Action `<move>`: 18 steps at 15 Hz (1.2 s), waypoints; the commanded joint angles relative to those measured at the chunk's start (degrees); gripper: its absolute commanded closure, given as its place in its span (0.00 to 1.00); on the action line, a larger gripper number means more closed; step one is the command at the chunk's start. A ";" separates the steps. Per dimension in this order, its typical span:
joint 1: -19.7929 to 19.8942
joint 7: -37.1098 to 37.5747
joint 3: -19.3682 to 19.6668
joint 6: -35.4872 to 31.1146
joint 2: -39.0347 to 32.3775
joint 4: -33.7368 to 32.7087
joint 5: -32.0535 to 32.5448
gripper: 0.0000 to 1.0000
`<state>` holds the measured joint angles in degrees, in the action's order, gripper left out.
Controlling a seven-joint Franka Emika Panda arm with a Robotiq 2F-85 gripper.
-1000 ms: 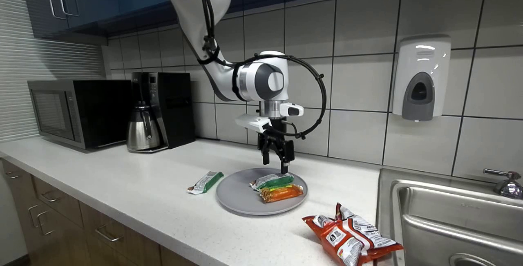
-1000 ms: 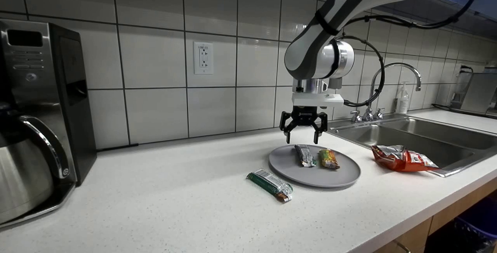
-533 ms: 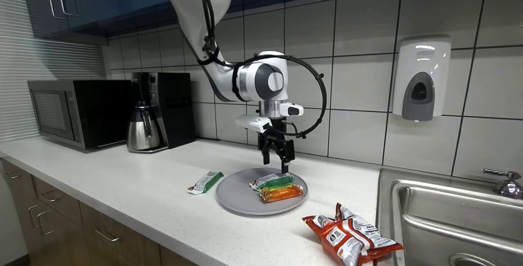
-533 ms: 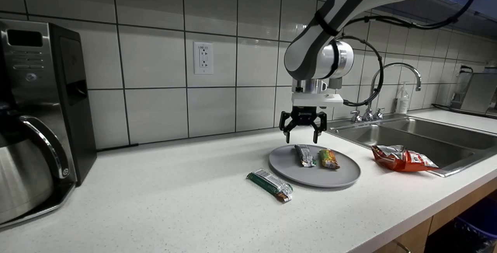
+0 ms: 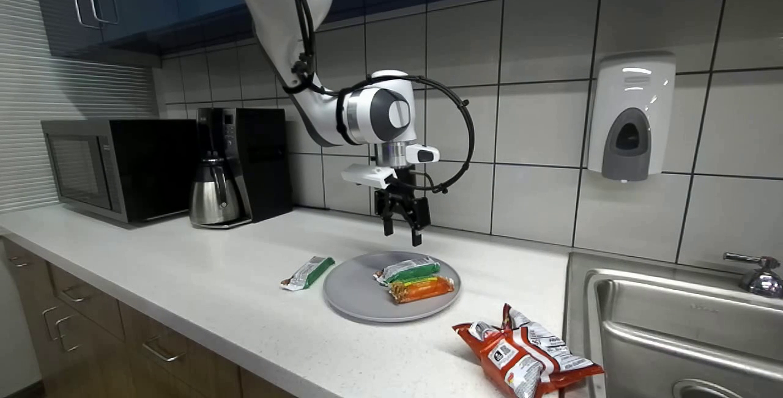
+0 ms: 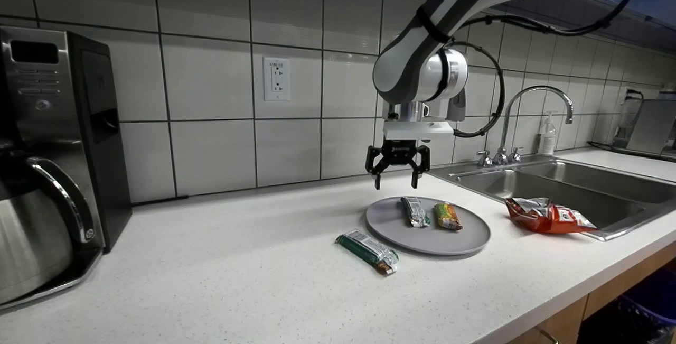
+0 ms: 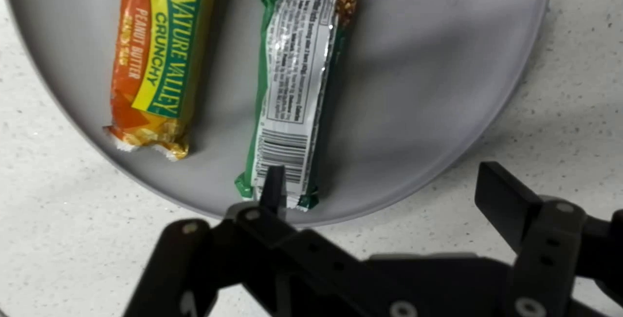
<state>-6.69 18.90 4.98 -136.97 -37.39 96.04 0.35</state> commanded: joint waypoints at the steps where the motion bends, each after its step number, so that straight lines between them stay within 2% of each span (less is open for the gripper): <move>1: -0.23 -2.51 -1.55 1.27 0.40 -0.63 0.66 0.00; 18: -0.89 -20.42 -9.44 3.75 0.09 -1.23 0.88 0.00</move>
<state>-7.85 2.09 -2.88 -135.98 -37.38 95.79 0.35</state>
